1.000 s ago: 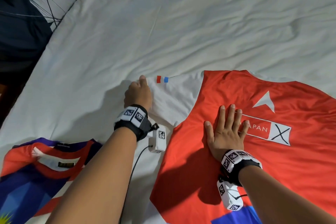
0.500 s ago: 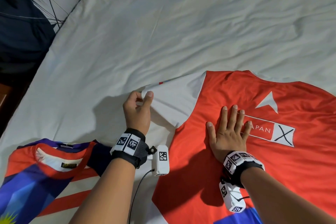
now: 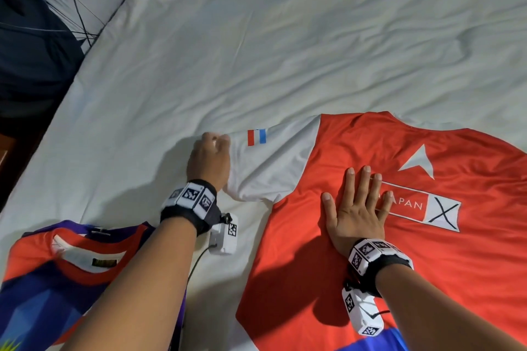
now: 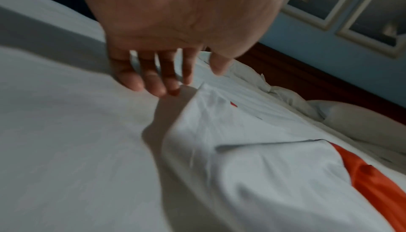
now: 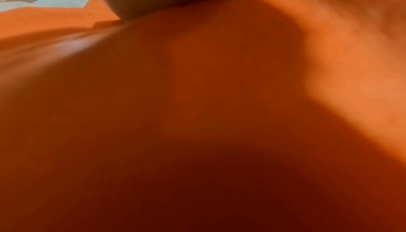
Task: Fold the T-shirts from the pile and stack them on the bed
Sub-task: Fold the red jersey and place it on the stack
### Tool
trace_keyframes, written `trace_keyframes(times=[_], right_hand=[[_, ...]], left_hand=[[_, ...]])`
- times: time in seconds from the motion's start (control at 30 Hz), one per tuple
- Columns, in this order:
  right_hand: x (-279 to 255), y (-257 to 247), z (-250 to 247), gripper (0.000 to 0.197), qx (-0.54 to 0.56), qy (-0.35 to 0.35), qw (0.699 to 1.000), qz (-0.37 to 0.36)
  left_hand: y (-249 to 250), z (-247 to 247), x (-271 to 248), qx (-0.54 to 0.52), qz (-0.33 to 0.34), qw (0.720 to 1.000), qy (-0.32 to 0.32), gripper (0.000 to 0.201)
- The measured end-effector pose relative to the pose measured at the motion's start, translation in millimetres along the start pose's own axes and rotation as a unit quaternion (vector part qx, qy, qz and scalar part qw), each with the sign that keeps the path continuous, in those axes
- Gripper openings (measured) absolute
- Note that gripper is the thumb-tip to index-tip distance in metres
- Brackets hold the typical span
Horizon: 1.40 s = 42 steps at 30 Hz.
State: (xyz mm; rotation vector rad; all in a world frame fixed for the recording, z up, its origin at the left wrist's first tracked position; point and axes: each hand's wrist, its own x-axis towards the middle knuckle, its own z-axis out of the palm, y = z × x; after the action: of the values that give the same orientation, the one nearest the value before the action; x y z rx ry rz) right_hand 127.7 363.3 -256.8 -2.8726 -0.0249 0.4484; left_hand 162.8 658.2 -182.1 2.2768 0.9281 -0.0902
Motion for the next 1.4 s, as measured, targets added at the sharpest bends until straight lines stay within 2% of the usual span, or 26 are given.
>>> trace_keyframes(times=[0.07, 0.13, 0.17, 0.23, 0.3, 0.37, 0.47, 0.6, 0.67, 0.73, 0.77, 0.83, 0.9, 0.97, 1.0, 1.07, 1.1, 1.17, 1.23, 1.27, 1.3, 1.33, 1.4], right_hand=[[0.1, -0.5, -1.0, 0.08, 0.001, -0.004, 1.0, -0.001], [-0.1, -0.7, -1.8, 0.08, 0.003, -0.007, 1.0, -0.002], [-0.2, -0.8, -2.1, 0.08, 0.004, -0.007, 1.0, -0.002], [-0.4, -0.9, -2.0, 0.079, 0.005, -0.004, 1.0, -0.002], [-0.1, -0.9, -2.0, 0.079, 0.004, -0.001, 1.0, -0.002], [0.0, -0.8, -2.4, 0.079, 0.004, -0.003, 1.0, -0.001], [0.3, -0.5, -2.2, 0.079, 0.004, -0.002, 1.0, -0.002], [1.2, -1.2, -0.6, 0.079, 0.005, 0.005, 1.0, -0.002], [1.1, -0.7, -0.8, 0.079, 0.001, 0.004, 1.0, -0.001], [1.1, -0.7, -1.9, 0.079, 0.005, 0.008, 1.0, -0.004], [1.3, -0.6, -2.1, 0.079, 0.006, 0.009, 1.0, -0.006], [1.9, -0.1, -2.2, 0.08, 0.006, 0.007, 1.0, -0.01], [1.0, 0.2, -4.9, 0.08, 0.01, 0.006, 1.0, -0.011], [-0.1, -0.2, -12.9, 0.079, 0.016, -0.007, 1.0, -0.013], [0.3, 0.3, -19.6, 0.079, 0.022, -0.019, 0.999, -0.013], [3.4, 4.3, -35.5, 0.075, 0.039, -0.031, 0.999, -0.018], [6.2, 7.8, -44.5, 0.07, 0.043, -0.02, 0.999, -0.026], [15.6, 20.5, -59.2, 0.064, 0.04, 0.023, 0.998, -0.043], [28.8, 40.6, -69.0, 0.064, 0.028, 0.032, 0.998, -0.055], [36.5, 53.2, -71.2, 0.065, 0.019, 0.024, 0.998, -0.062], [44.2, 69.6, -72.3, 0.065, 0.004, 0.013, 0.998, -0.068], [51.6, 86.9, -73.8, 0.066, -0.016, 0.002, 0.997, -0.074], [63.6, 121.2, -76.7, 0.067, -0.053, -0.01, 0.995, -0.083]], left_hand=[[6.4, 4.0, 15.5, 0.047, 0.058, 0.994, -0.079, 0.043], [12.4, 7.9, 27.6, 0.121, 0.085, 0.983, -0.113, 0.033], [15.7, 9.7, 32.2, 0.139, 0.094, 0.98, -0.103, 0.024], [23.0, 9.3, 38.9, 0.106, 0.108, 0.987, -0.059, 0.012], [27.8, 7.2, 43.7, 0.05, 0.091, 0.995, -0.001, 0.012], [29.9, 7.9, 44.8, 0.048, 0.071, 0.996, 0.03, 0.009], [32.1, 12.6, 43.3, 0.055, 0.062, 0.996, 0.018, 0.002], [34.3, 15.6, 43.3, 0.137, 0.066, 0.988, 0.021, 0.016], [43.2, 21.5, 36.7, 0.205, 0.097, 0.973, 0.036, 0.029], [60.2, 33.3, 19.7, 0.275, 0.172, 0.945, 0.031, 0.05], [68.5, 42.9, 8.1, 0.293, 0.226, 0.929, 0.005, 0.058], [77.2, 67.2, -17.7, 0.299, 0.328, 0.892, -0.091, 0.065], [72.5, 86.2, -33.8, 0.327, 0.375, 0.852, -0.164, 0.068], [64.7, 89.8, -26.4, 0.397, 0.36, 0.827, -0.169, 0.07], [64.3, 88.5, -18.2, 0.424, 0.337, 0.827, -0.153, 0.07], [73.8, 84.1, -7.7, 0.437, 0.28, 0.847, -0.117, 0.071], [83.9, 84.8, -8.6, 0.429, 0.275, 0.855, -0.101, 0.071], [107.9, 99.7, -22.7, 0.404, 0.351, 0.842, -0.073, 0.071], [126.2, 123.4, -44.0, 0.392, 0.444, 0.798, -0.109, 0.069], [130.1, 134.4, -50.1, 0.398, 0.464, 0.779, -0.138, 0.068], [132.5, 145.9, -51.8, 0.409, 0.463, 0.77, -0.16, 0.068], [132.9, 154.8, -48.8, 0.415, 0.445, 0.775, -0.172, 0.068], [130.9, 165.9, -35.1, 0.41, 0.404, 0.802, -0.159, 0.071]])
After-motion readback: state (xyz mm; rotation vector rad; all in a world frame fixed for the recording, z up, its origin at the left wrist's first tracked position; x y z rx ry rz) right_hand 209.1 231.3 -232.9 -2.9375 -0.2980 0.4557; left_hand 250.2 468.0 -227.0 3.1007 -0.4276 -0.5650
